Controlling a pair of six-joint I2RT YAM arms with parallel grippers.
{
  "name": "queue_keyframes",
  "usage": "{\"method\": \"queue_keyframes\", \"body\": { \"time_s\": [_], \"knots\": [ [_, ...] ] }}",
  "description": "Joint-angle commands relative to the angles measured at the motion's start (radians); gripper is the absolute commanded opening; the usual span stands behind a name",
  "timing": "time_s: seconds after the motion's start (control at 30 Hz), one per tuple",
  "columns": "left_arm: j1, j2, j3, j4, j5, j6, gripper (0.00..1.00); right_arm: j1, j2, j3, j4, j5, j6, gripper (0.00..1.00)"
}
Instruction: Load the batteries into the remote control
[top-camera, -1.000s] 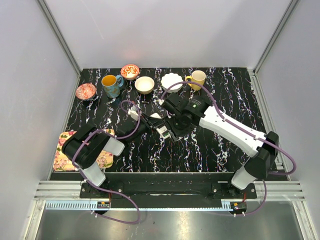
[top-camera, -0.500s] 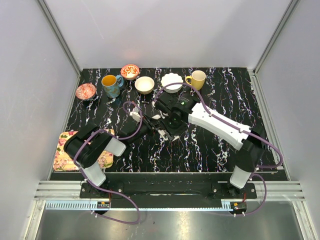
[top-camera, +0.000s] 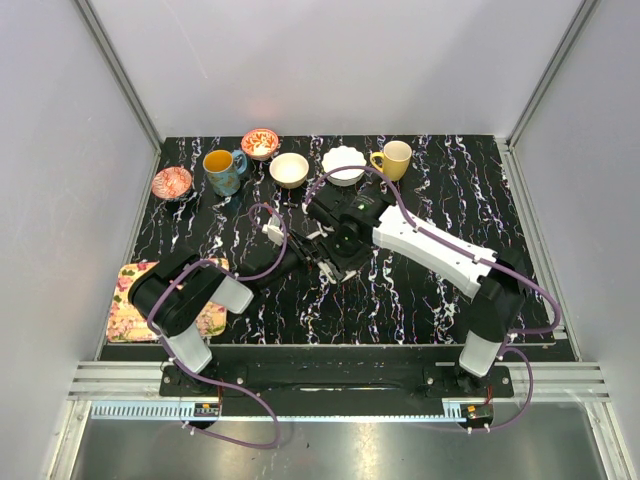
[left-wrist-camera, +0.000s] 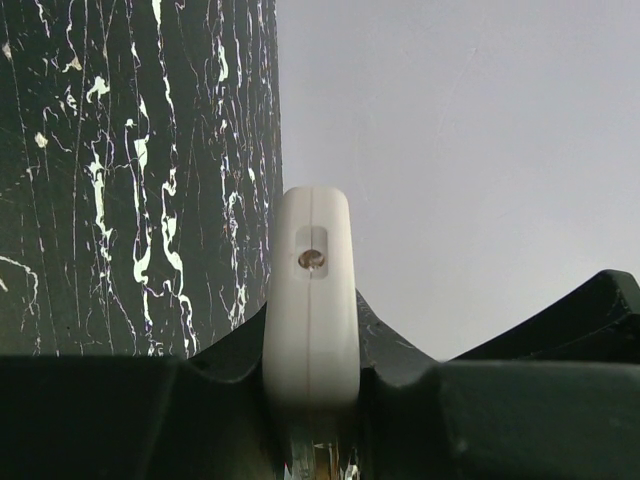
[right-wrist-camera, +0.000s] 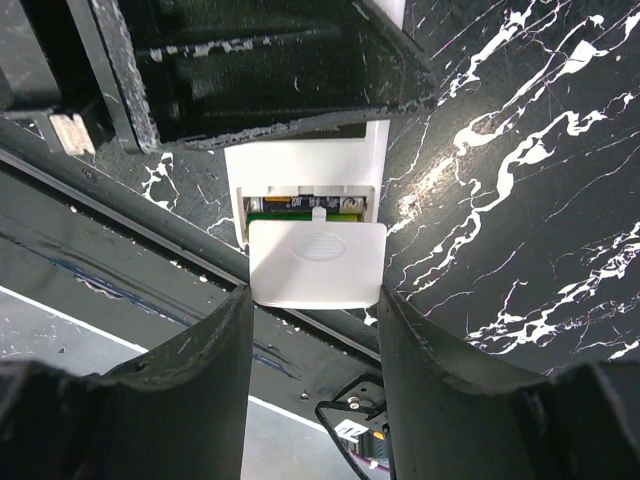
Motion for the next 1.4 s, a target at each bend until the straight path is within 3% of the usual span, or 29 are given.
{"method": "queue_keyframes", "body": {
  "time_s": [0.0,1.37],
  "knots": [
    [-0.010,-0.029,0.008,0.320,-0.029,-0.009,0.00,0.007,0.013,0.040,0.027,0.025,-0.018,0.00],
    [-0.021,-0.035,0.024,0.341,-0.020,-0.014,0.00,0.006,0.030,0.032,0.093,0.022,0.007,0.00]
  ]
}}
